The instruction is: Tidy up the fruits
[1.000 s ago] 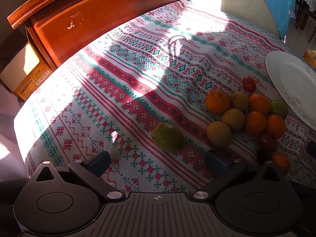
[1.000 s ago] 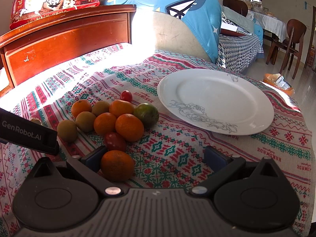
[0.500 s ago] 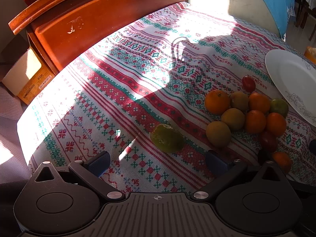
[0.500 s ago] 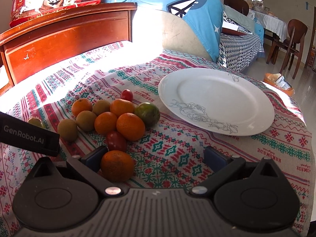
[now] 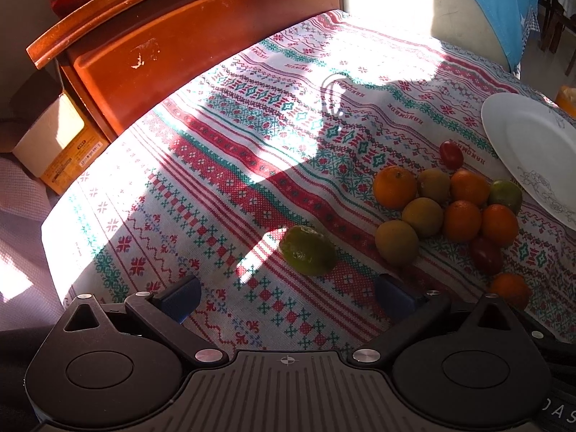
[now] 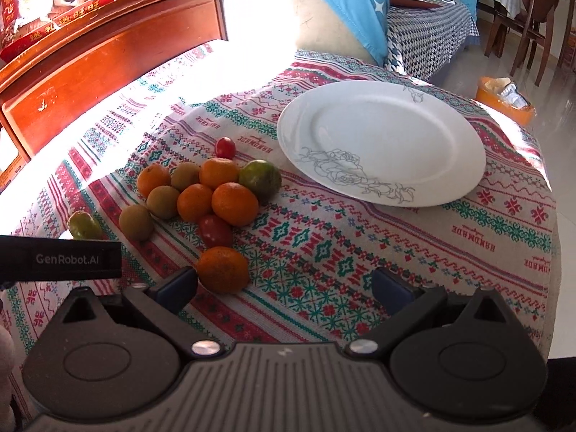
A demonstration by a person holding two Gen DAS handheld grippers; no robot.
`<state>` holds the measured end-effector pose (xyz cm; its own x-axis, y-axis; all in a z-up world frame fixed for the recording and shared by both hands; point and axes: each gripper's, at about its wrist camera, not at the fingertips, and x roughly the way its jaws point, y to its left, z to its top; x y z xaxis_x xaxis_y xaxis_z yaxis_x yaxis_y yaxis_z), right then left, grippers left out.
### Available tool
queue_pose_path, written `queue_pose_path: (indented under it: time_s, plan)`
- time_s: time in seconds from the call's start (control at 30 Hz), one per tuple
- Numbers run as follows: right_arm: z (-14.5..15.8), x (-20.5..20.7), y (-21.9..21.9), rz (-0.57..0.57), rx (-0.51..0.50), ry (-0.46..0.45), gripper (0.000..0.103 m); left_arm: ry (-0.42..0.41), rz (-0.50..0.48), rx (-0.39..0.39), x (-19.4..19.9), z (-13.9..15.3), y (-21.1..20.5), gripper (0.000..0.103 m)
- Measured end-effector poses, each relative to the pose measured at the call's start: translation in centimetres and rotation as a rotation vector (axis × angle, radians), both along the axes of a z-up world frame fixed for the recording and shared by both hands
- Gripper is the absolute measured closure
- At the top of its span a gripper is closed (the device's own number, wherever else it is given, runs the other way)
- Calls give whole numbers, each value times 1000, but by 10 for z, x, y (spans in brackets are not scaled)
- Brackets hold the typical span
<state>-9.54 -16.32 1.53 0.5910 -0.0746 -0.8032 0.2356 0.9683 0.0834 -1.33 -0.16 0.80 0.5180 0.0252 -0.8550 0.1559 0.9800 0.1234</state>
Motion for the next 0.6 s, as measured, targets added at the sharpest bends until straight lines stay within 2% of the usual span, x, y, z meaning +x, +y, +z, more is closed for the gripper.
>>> queue_pose_path:
  time_s: [0.17,0.3,0.47,0.6]
  plan:
    - [13,-7,-6,-45,-23,-5,1,1,-8,-12,-7,2,-1,0]
    - [13,-10,-15,-95,8,46,1,7,-12,-26,-15,3,-1,0]
    - [12,-11,-10,-86,-43,66,1,8,-10,-24,-21,4,0,0]
    - [10,-10,-11,-108,-35,82,1,0,-13,-22,-24,7,0,0]
